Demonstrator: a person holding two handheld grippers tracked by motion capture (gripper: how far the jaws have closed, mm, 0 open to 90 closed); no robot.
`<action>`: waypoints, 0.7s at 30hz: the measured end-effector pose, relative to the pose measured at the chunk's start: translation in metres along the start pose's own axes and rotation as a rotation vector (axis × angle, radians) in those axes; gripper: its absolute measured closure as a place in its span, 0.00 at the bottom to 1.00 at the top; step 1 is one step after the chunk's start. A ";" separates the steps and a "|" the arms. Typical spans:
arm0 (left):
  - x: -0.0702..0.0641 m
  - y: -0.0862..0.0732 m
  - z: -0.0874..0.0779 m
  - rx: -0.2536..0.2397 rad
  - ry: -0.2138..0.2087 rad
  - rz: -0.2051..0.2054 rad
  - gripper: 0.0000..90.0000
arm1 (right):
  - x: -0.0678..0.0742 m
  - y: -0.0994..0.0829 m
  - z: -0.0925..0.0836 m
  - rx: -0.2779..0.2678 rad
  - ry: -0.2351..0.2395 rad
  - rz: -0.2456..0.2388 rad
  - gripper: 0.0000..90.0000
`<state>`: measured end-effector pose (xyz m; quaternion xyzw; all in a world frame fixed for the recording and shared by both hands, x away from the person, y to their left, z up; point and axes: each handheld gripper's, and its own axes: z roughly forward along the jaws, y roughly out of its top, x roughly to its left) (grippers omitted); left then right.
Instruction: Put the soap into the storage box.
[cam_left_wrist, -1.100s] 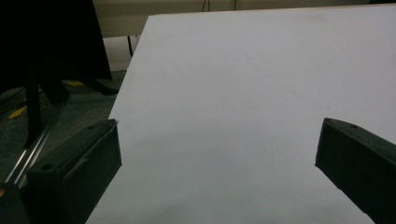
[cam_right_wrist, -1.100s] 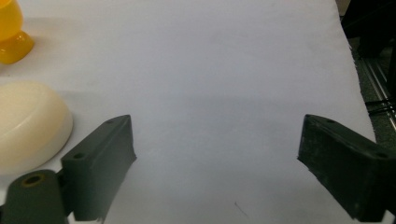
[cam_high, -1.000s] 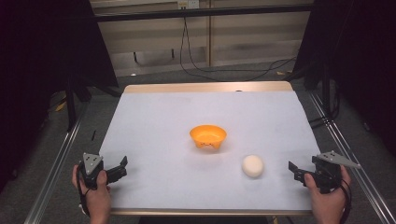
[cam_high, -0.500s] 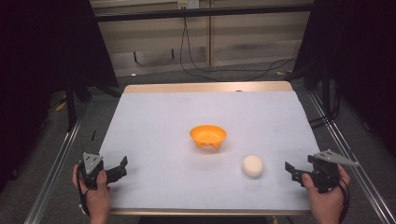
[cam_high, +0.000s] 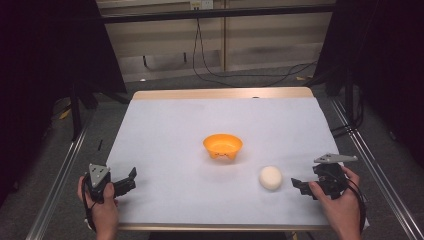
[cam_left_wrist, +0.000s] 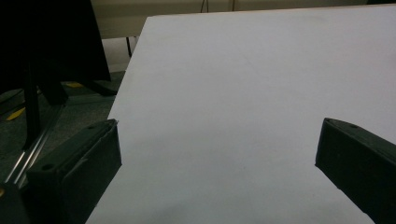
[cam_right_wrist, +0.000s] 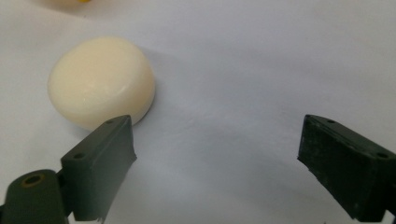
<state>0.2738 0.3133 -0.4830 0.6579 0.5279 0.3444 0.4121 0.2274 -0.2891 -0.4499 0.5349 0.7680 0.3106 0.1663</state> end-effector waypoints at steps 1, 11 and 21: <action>0.000 0.000 0.000 0.000 0.000 0.000 0.00 | 0.001 0.002 0.001 0.019 0.003 0.002 0.13; 0.001 0.000 0.001 0.013 -0.018 0.002 0.00 | 0.011 0.017 0.017 0.197 0.133 -0.105 0.09; 0.001 0.001 0.002 0.020 -0.029 -0.005 0.01 | 0.021 0.030 0.028 0.261 0.199 -0.174 0.02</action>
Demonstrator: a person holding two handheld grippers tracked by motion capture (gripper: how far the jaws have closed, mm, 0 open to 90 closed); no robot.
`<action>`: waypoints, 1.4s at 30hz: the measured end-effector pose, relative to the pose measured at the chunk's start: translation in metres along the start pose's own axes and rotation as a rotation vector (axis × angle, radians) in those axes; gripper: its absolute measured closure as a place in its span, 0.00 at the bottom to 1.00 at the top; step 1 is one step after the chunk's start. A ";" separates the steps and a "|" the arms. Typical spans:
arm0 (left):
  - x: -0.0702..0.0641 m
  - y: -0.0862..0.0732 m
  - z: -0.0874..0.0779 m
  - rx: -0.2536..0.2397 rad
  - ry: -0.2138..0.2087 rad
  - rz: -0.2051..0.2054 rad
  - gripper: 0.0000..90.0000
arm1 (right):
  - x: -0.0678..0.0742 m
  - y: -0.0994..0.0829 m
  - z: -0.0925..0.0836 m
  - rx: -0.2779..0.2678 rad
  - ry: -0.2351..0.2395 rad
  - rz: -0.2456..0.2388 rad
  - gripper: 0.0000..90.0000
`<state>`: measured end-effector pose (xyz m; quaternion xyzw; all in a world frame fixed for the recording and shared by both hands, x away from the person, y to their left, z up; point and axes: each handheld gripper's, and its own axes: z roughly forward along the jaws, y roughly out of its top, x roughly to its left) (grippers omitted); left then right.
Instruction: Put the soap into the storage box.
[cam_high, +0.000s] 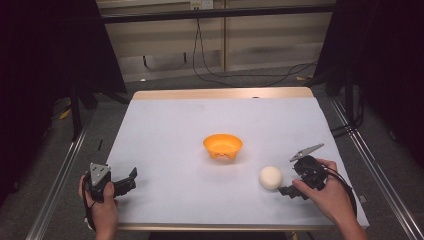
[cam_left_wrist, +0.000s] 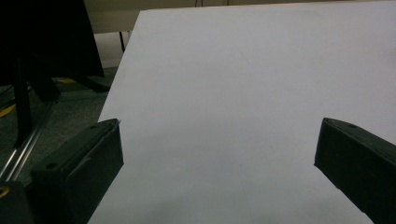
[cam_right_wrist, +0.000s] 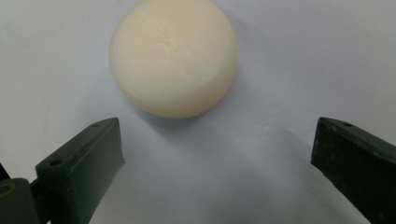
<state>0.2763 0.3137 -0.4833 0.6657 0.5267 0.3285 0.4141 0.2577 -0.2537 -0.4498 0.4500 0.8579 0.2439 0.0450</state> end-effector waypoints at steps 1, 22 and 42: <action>0.000 0.000 0.000 0.005 0.001 0.007 0.01 | 0.001 0.002 0.001 0.005 0.001 -0.004 0.02; 0.000 0.000 0.000 0.000 0.001 0.001 0.01 | 0.020 0.031 0.026 0.001 0.009 -0.086 0.14; 0.000 0.000 0.000 0.006 0.001 0.012 0.01 | 0.026 0.042 0.027 0.004 -0.013 -0.091 0.27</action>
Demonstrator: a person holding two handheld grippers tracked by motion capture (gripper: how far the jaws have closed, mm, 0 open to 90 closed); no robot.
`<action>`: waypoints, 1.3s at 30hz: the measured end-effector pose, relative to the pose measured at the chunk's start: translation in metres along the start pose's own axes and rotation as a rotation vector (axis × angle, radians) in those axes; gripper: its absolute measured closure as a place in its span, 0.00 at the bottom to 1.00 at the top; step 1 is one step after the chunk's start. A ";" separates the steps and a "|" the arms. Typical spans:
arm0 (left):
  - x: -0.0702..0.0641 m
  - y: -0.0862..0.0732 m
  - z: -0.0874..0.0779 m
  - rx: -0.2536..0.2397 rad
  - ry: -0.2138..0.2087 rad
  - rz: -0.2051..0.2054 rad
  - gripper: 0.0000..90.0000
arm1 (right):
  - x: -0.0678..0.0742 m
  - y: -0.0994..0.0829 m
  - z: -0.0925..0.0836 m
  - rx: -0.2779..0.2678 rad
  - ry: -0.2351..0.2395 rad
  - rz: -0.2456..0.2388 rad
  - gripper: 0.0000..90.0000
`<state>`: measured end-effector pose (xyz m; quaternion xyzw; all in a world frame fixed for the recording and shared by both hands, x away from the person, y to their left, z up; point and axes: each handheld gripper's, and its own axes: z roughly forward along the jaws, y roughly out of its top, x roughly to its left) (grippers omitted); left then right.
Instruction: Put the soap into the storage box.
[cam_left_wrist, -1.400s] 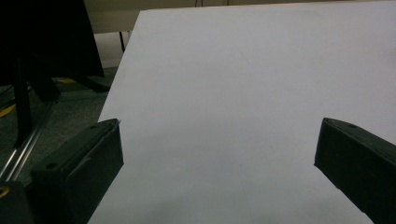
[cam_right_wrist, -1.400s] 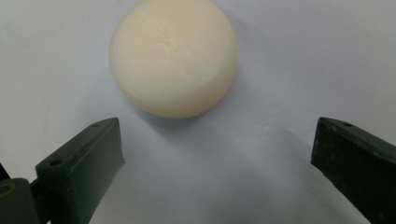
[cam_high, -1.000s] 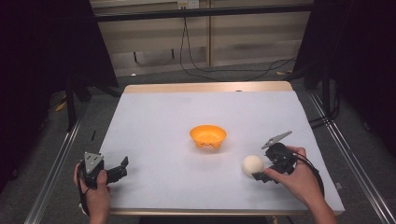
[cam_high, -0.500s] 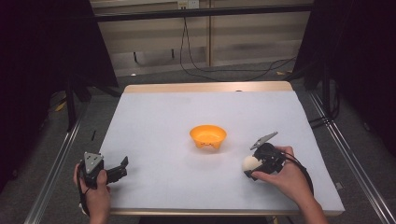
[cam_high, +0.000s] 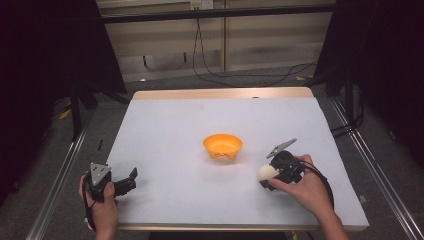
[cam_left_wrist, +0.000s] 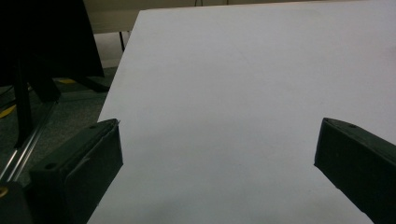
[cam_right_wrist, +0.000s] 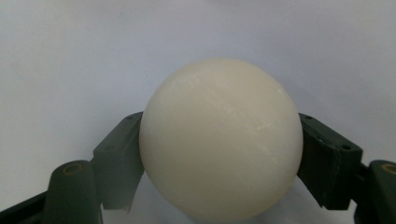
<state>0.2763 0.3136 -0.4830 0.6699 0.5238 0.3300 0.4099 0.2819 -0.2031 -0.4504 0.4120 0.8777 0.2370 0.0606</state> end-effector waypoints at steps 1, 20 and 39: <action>0.000 0.000 0.000 0.000 0.000 0.000 0.01 | -0.001 0.001 -0.001 -0.008 -0.001 -0.007 0.27; 0.000 0.000 0.000 0.000 -0.008 -0.005 0.01 | 0.001 0.036 -0.009 -0.041 -0.001 -0.018 0.27; 0.000 0.000 0.000 0.001 -0.007 -0.002 0.01 | 0.006 0.072 -0.012 -0.057 0.009 -0.049 0.27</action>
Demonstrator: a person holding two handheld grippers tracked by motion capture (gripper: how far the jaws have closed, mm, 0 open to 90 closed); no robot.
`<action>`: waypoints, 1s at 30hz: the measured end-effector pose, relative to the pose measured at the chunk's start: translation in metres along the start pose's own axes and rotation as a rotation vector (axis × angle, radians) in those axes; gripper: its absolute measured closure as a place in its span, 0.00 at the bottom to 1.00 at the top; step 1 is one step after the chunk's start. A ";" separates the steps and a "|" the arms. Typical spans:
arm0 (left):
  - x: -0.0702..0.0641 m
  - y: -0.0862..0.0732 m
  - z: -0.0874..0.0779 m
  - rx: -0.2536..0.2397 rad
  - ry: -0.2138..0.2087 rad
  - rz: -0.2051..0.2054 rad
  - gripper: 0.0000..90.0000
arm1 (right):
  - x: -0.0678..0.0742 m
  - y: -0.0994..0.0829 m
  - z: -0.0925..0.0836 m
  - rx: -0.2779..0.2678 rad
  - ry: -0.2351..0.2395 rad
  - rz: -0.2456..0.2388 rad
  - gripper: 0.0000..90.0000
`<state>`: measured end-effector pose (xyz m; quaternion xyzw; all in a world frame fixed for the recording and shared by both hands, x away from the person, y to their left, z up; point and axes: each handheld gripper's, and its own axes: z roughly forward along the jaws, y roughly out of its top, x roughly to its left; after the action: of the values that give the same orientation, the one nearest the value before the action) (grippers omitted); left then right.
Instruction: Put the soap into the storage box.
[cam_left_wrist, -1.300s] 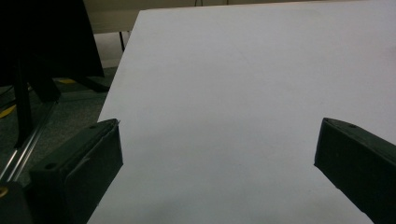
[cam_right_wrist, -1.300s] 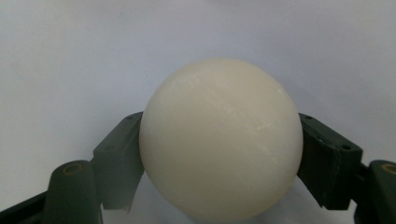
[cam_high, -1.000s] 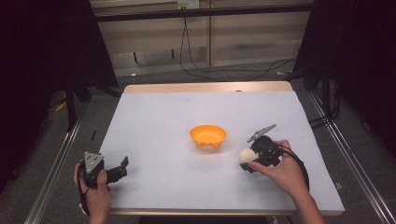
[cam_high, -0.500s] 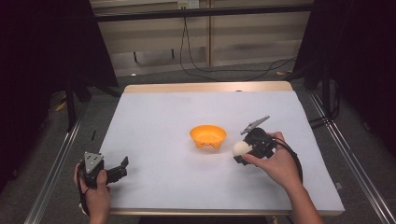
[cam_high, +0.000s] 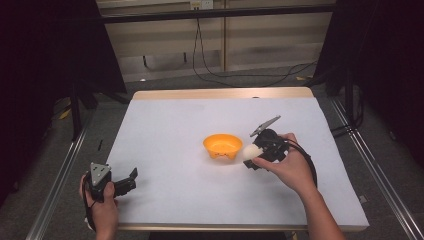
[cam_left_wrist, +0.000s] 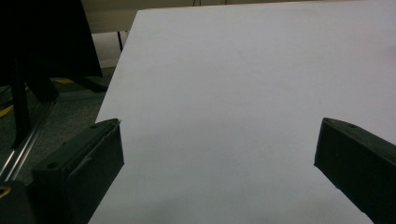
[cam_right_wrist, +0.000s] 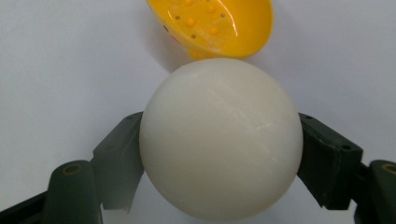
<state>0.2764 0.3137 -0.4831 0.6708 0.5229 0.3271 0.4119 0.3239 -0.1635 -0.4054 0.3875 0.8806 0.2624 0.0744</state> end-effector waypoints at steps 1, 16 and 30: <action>0.000 0.000 0.000 0.000 0.000 0.001 0.01 | 0.000 0.002 0.000 0.001 0.003 -0.006 0.27; 0.000 0.000 0.001 0.001 -0.001 -0.005 0.01 | 0.003 0.036 0.000 -0.008 0.020 -0.038 0.27; 0.000 0.000 0.001 0.003 -0.004 -0.003 0.01 | 0.007 0.065 0.017 0.005 0.033 -0.058 0.27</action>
<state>0.2771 0.3130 -0.4833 0.6710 0.5237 0.3245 0.4125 0.3670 -0.1150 -0.3854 0.3578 0.8932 0.2643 0.0663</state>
